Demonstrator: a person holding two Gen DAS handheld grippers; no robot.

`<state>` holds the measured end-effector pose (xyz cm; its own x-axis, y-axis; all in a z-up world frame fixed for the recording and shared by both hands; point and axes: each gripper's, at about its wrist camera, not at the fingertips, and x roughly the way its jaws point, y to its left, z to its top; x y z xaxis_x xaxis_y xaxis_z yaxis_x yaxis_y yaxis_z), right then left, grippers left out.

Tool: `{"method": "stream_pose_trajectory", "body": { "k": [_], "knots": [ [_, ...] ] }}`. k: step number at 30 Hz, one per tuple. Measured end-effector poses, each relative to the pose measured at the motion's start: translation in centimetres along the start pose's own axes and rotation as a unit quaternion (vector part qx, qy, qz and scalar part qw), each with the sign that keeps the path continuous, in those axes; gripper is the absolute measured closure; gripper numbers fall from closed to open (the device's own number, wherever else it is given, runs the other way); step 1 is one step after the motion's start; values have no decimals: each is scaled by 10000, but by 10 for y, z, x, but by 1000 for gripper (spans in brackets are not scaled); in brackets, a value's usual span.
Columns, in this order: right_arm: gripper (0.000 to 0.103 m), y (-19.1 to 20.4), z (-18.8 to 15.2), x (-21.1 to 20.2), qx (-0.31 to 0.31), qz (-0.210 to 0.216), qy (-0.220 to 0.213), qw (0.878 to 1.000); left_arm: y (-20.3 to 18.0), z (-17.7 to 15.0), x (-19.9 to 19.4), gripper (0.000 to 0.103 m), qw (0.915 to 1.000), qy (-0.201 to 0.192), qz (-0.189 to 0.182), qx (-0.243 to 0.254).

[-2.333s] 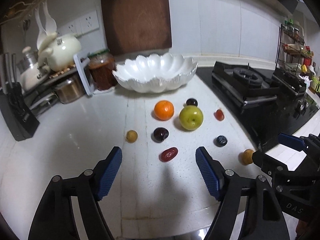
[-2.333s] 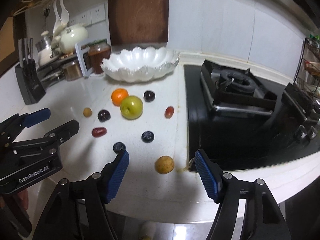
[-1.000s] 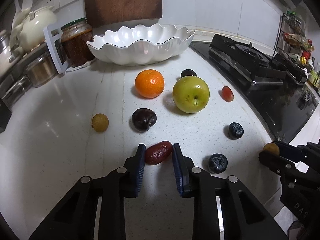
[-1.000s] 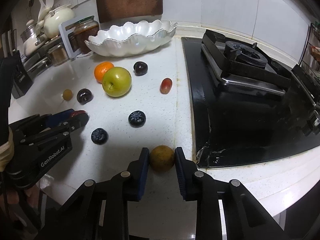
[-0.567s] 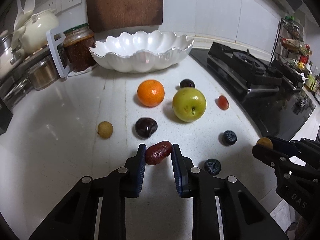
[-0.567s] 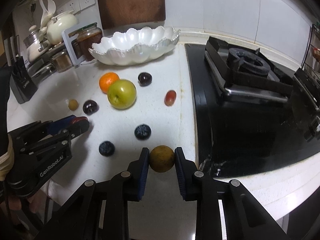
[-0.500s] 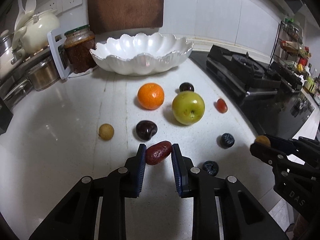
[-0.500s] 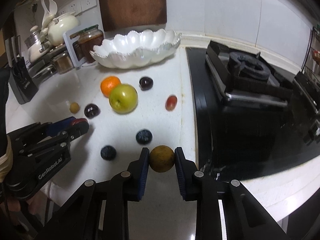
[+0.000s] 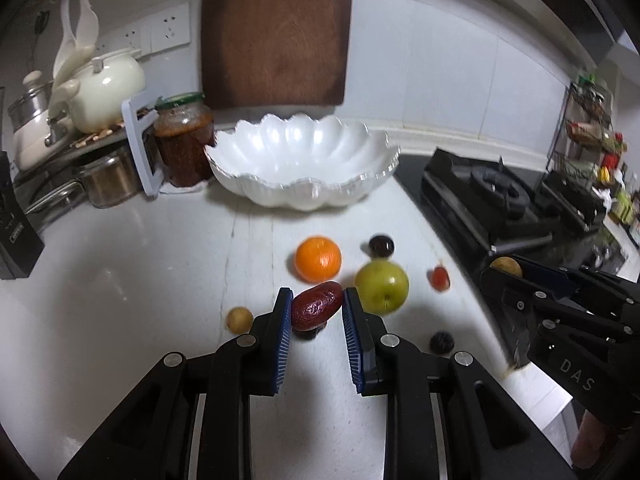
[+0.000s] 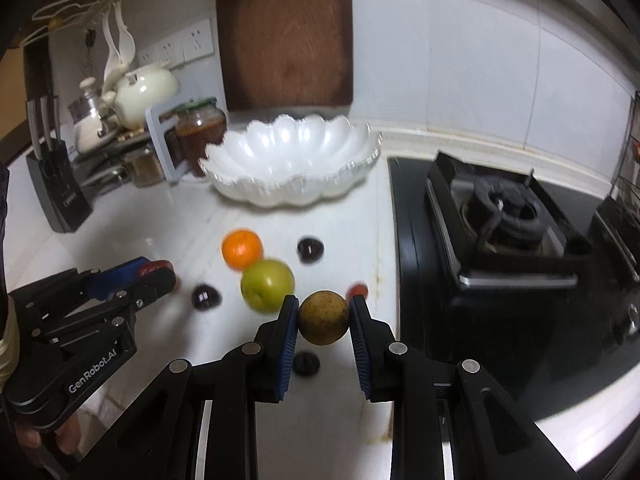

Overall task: Organize fruits
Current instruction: 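Lift both held fruits and carry them over the white bowl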

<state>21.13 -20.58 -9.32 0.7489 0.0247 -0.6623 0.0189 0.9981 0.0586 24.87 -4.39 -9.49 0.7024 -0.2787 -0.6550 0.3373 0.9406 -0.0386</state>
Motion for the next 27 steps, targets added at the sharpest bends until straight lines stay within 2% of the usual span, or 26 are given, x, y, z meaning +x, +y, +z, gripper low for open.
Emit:
{"method": "stream_pose_trajectory", "body": {
  "k": [5,18,27],
  "knots": [
    [76,-7,17,0,-237,272,-183,9992,-9,14,-10,78,9990,-235,369,-109],
    [76,-31,56,2,-476,714,-580,9946,-25,48,-19,78,9952,-558,590,-541],
    [76,-33,84,9,-389,753,-756,9935,-25,77,-18,78,9930,-822,757,-386]
  ]
}}
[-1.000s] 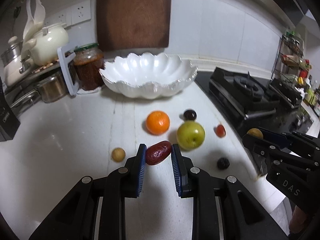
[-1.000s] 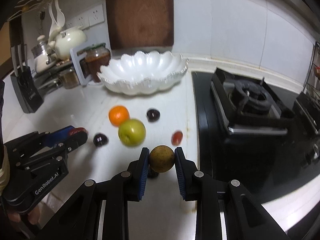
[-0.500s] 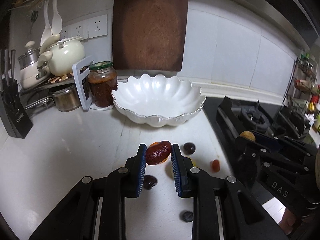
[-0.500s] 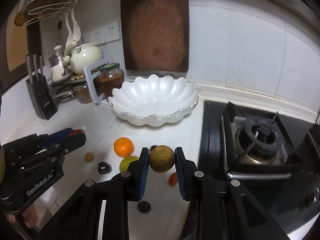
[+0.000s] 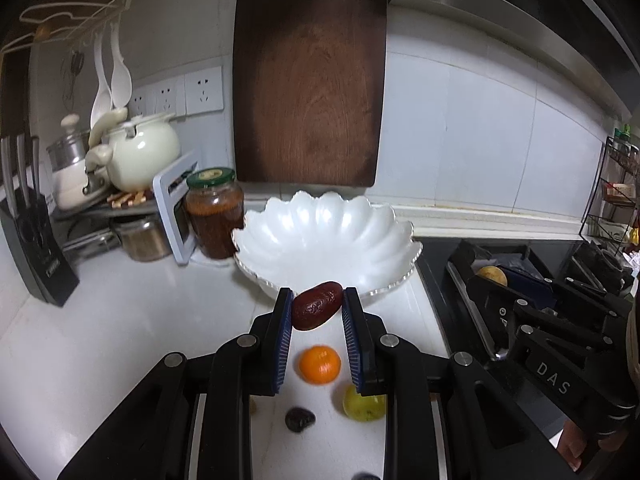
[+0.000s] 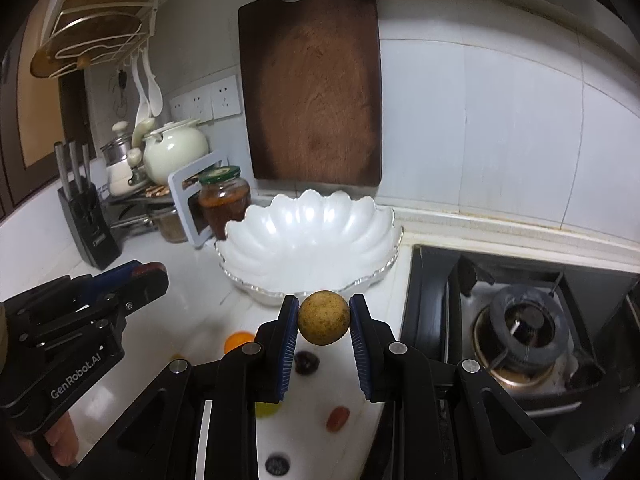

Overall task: Organize fruits
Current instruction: 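Lift both held fruits and carry them over the white bowl, then open both tools to drop the fruits into the bowl, then withdraw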

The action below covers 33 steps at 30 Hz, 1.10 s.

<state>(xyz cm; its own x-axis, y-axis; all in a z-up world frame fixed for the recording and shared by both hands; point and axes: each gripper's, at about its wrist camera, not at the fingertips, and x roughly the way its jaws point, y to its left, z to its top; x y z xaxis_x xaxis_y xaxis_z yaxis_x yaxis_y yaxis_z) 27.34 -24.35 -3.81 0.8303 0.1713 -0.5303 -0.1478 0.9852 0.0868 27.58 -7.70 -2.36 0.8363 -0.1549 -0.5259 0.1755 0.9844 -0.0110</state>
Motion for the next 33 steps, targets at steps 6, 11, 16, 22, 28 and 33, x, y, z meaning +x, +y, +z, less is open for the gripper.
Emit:
{"method": "stream_pose_trajectory", "body": {
  "k": [6,11,16,22,28,33],
  "knots": [
    [76,2,19,14,70,-103,-18,9999,1,17,12,78,9998,-88,-14,187],
    [76,3,34,32,145,-115,22,9998,10,33,28,78,9998,-83,-71,166],
    [76,6,48,56,114,-166,119,9997,19,48,50,78,9998,-15,-56,190],
    [76,8,66,81,51,-225,188,9996,28,65,81,78,9997,117,-94,174],
    [76,8,88,112,-65,-325,290,9990,35,80,112,78,9995,250,-112,131],
    [76,9,101,138,-182,-401,404,9982,40,89,141,78,9988,460,-118,68]
  ]
}}
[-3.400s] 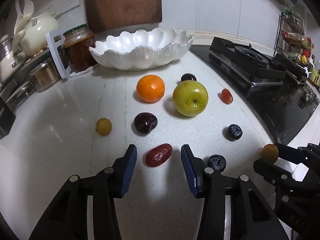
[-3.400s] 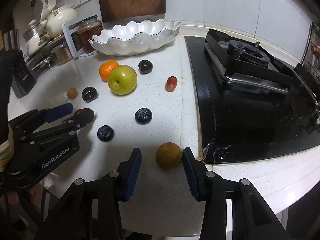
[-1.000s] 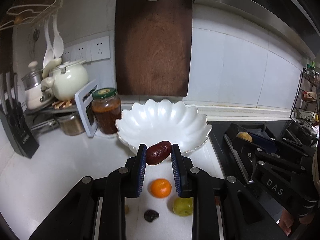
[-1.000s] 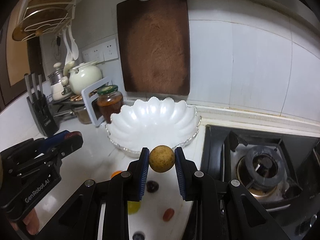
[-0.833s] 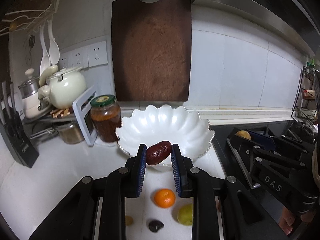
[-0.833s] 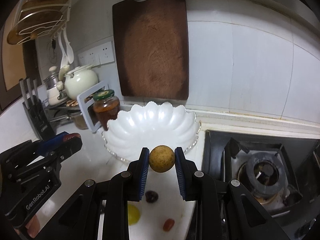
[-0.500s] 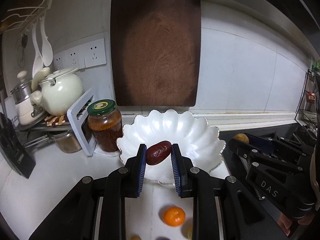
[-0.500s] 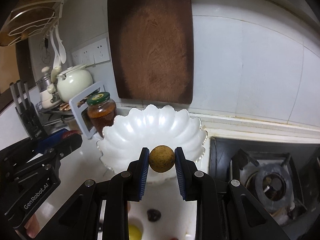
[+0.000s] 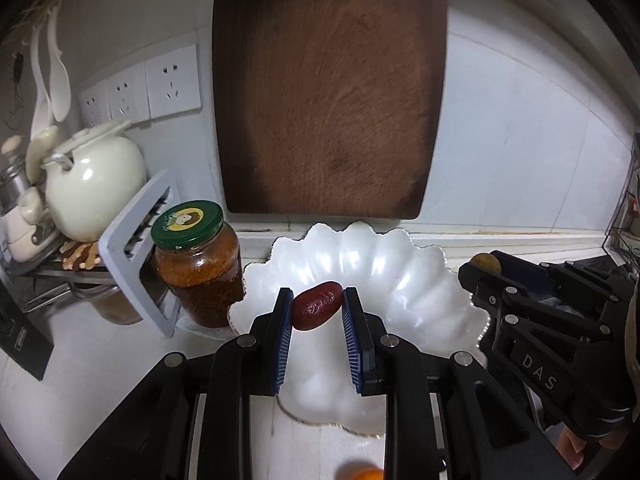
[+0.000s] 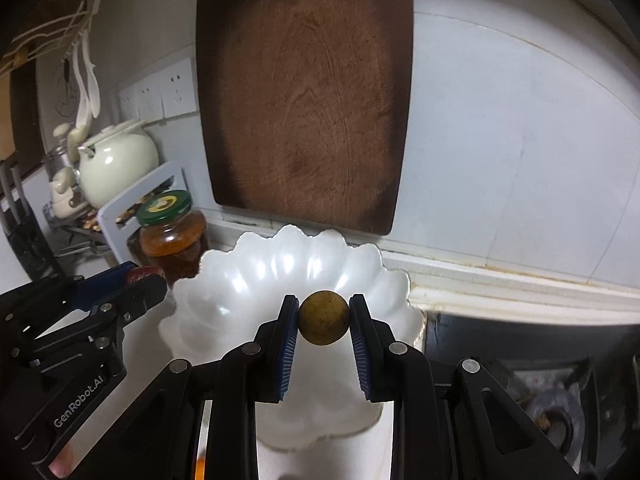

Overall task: Organize fruits
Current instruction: 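Open both tools to drop the fruits into the bowl, then withdraw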

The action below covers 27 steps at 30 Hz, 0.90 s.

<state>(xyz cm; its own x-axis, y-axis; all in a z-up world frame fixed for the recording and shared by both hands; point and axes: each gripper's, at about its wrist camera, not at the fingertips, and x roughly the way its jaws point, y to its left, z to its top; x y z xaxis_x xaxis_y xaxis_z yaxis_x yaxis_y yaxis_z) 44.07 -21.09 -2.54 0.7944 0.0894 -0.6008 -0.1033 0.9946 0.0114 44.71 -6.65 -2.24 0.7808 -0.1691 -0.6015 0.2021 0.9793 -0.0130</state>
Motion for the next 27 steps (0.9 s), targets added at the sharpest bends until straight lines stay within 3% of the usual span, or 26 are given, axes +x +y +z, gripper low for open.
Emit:
{"method": "stream_pose_trajectory", "body": {
  "k": [21,23,25,27],
  "knots": [
    [76,-20,19,99,-38,-96,899,9959,0,18,106,77,9949,1007,33,6],
    [75,-22,18,103,-10,-106,941,9955,-1,17,110,73,9942,1078,27,21],
    [73,-24,17,106,5,-91,984,9951,-2,16,113,58,9937,1124,3,33],
    [65,-24,16,108,34,-83,1013,9948,-2,16,112,54,9938,1113,25,47]
  ]
}}
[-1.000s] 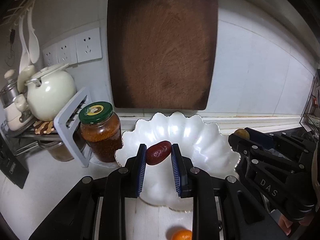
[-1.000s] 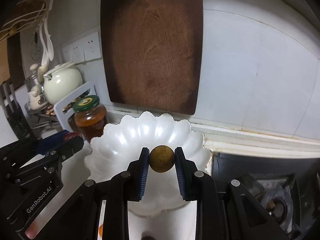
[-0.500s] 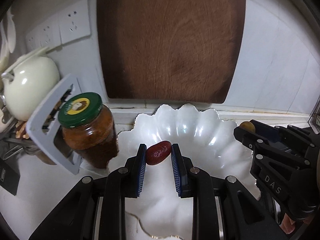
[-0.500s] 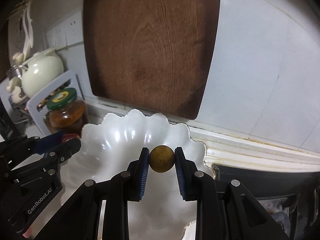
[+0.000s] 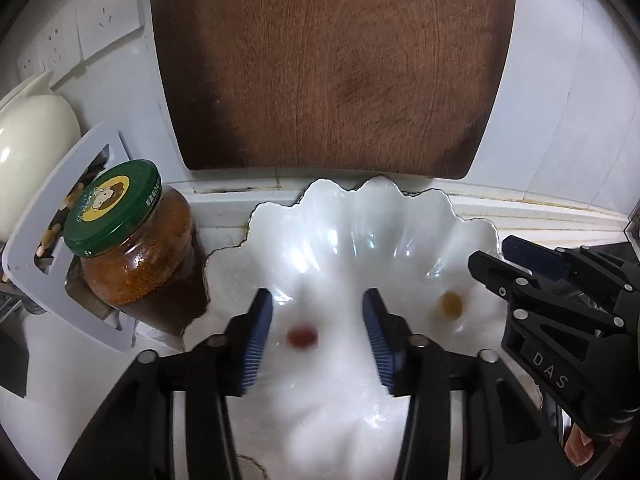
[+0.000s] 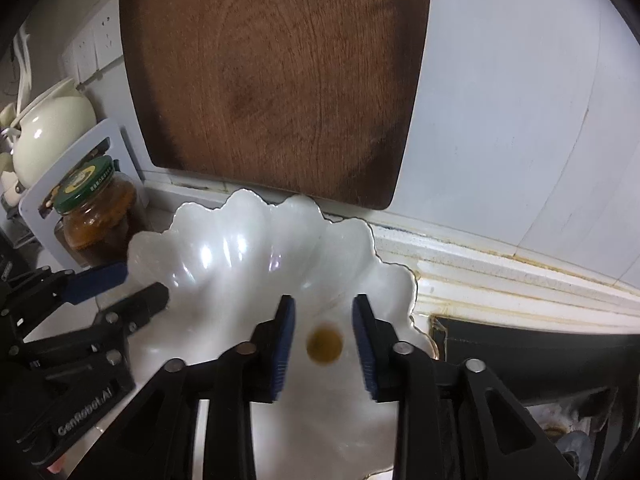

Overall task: Organize fruits
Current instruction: 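Open both tools to drop the fruits into the bowl, then withdraw, then move both open tools back toward the remaining fruits on the counter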

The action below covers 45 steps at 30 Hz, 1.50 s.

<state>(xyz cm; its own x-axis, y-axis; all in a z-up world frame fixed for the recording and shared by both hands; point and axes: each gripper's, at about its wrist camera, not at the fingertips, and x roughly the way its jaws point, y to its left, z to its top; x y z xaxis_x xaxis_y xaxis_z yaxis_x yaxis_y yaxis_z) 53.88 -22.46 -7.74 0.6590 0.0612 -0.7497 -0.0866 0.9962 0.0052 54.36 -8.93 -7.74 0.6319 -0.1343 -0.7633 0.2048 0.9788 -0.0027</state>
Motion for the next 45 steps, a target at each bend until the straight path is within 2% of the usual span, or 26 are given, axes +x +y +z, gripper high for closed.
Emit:
{"method": "stream_pose_trajectory", "body": {
  "k": [3,8,11,13,23,29,45],
  "knots": [
    [64,-1,-2,-2,8,-28,-3,10000,1,-2,-3,42,9999,2,129,21],
    [63,-2,-6,-14,-5,-78,-97,9999,4,-7,-17,29,9995,-85,303,-12],
    [55,-3,-9,-25,1,-119,-173,9998,4,-10,-29,23,9987,-194,460,38],
    [54,-4,-12,-35,9,-137,-261,9996,3,-14,-39,19,9981,-298,526,76],
    [54,3,-28,-100,-26,-111,-799,9967,12,-31,-112,14,9943,-896,580,-54],
    [54,13,-39,-143,6,-62,-1126,9936,16,-48,-157,13,9917,-1215,428,-44],
    [54,29,-95,-223,-75,-136,-1651,9861,9,-106,-234,13,9844,-1692,419,246]
  ]
}}
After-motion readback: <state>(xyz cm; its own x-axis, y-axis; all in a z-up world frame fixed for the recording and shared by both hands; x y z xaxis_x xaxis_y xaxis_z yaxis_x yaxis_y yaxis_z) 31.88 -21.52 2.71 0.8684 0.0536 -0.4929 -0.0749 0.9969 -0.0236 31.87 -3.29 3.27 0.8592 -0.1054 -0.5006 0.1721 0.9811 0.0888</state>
